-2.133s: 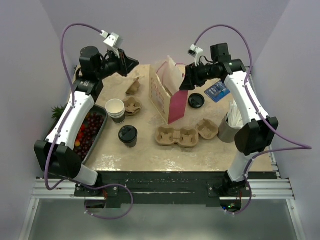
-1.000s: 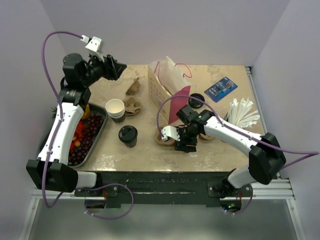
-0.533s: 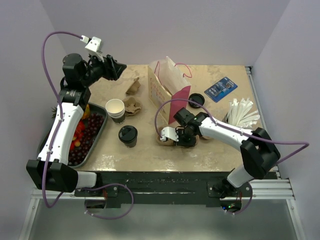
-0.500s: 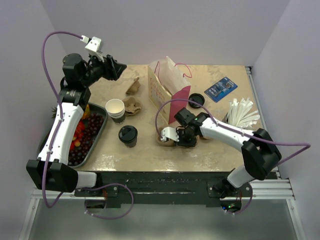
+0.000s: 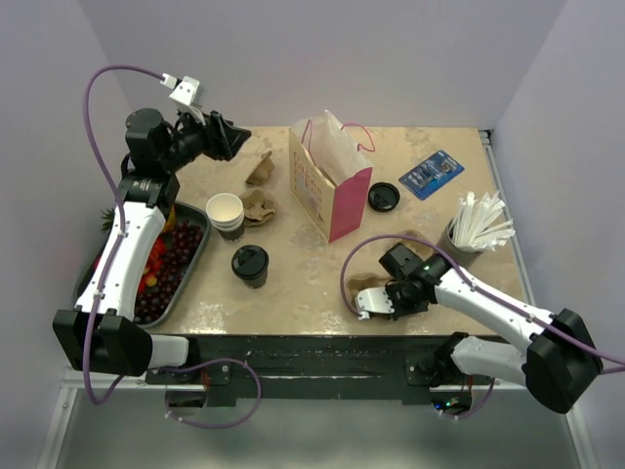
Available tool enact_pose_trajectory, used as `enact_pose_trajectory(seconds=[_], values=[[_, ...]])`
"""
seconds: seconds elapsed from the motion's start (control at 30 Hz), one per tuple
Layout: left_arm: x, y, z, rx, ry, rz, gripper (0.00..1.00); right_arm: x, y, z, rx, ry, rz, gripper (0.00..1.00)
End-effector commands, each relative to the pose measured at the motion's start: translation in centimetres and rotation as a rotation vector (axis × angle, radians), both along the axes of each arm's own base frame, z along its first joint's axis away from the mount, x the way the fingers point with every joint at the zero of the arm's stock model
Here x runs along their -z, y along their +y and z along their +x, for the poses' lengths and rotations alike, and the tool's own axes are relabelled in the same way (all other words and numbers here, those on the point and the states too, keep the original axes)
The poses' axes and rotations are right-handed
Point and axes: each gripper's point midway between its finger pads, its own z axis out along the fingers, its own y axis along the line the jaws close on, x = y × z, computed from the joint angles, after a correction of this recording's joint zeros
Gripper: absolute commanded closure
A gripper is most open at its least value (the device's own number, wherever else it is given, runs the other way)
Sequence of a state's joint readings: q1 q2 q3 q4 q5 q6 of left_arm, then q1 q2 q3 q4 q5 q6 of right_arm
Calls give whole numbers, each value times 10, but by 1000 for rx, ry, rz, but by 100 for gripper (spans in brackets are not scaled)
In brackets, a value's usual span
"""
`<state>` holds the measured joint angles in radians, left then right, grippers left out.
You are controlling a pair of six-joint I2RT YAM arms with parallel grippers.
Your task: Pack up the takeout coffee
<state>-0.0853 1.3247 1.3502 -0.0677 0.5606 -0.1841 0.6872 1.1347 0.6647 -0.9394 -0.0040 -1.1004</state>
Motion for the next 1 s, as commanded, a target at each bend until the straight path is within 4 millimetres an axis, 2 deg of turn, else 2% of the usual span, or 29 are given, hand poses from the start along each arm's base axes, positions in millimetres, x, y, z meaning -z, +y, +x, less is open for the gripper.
enact_pose_trajectory(seconds=[0.0, 0.07, 0.27, 0.4, 0.47, 0.5, 0.53, 0.6, 0.63, 0.67, 0.7, 0.73, 0.77, 0.8, 0.83, 0.87, 0.9, 0.93, 0.97], values=[[-14, -3, -6, 32, -41, -30, 41, 4, -48, 2, 18, 2, -157, 96], [-19, -5, -5, 40, -68, -34, 41, 7, -62, 2, 65, 19, -187, 96], [-15, -7, -4, 57, -59, -39, 41, 12, -94, -5, 90, 29, -238, 96], [-14, -8, -3, 60, -60, -38, 41, 15, -110, -11, 72, 38, -269, 95], [-12, -8, -2, 63, -55, -38, 41, 15, -113, -11, 83, 39, -269, 90], [-9, -9, 0, 64, -47, -40, 39, 14, -110, -9, 83, 38, -249, 84], [-8, -9, 0, 67, -42, -41, 39, 8, -104, -3, 88, 24, -221, 67], [-5, -10, 1, 76, -28, -35, 37, -1, -91, -6, 40, 62, -150, 54], [-1, -10, 4, 78, -14, -28, 37, -14, -75, 3, 10, 47, -71, 41], [12, -10, 2, 79, 45, -14, 36, -21, -65, 5, -16, 51, -20, 37], [11, -8, 3, 84, 21, 36, 36, -29, -59, 5, -54, 60, 7, 34], [18, -8, 2, 97, 32, 72, 36, -44, -42, 14, -79, 42, 87, 27], [35, -8, -6, 125, 90, 112, 36, -52, -34, 18, -93, 41, 126, 25], [40, -5, -9, 156, 50, 208, 36, -60, -26, 16, -101, 58, 167, 24], [49, -4, -14, 183, 57, 258, 36, -75, -9, 25, -114, 53, 243, 22], [68, -2, -29, 223, 130, 303, 36, -84, 0, 28, -116, 60, 288, 21], [72, 2, -32, 256, 89, 391, 36, -102, 9, 35, -105, 45, 331, 20], [78, 4, -38, 286, 97, 430, 36, -109, 18, 39, -94, 49, 369, 19], [95, 3, -60, 357, 169, 450, 36, -113, 33, 43, -81, 89, 433, 18]])
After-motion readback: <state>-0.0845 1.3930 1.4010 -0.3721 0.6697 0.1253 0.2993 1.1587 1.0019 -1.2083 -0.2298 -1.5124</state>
